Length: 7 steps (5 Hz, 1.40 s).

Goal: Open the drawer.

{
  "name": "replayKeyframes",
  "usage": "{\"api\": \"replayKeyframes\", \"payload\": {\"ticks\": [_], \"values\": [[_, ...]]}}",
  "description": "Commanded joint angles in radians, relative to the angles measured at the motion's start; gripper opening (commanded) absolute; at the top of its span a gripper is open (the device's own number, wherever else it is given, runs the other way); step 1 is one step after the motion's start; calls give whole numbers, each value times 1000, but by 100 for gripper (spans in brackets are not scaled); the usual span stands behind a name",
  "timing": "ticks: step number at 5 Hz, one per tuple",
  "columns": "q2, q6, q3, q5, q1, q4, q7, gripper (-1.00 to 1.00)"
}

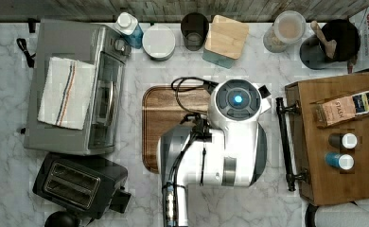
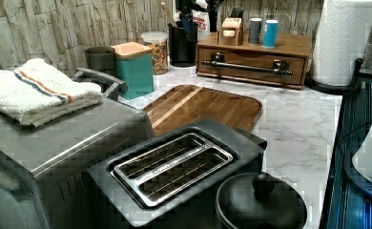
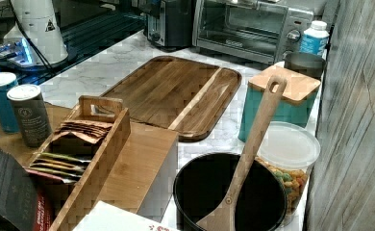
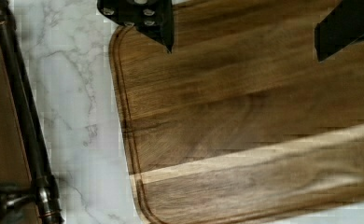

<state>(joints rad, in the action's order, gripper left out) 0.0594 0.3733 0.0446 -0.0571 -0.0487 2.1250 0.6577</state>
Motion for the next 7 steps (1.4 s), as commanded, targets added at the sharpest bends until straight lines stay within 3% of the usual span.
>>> {"api": "replayKeyframes", "payload": {"ticks": [1,4,5,7], "values": [[61,209,126,-58,-87,109,270,100],[72,384,162,-141,-161,229,545,100],[22,415,191,-134,-160,212,612,100],[-14,452,186,-179,-180,212,592,100]]}}
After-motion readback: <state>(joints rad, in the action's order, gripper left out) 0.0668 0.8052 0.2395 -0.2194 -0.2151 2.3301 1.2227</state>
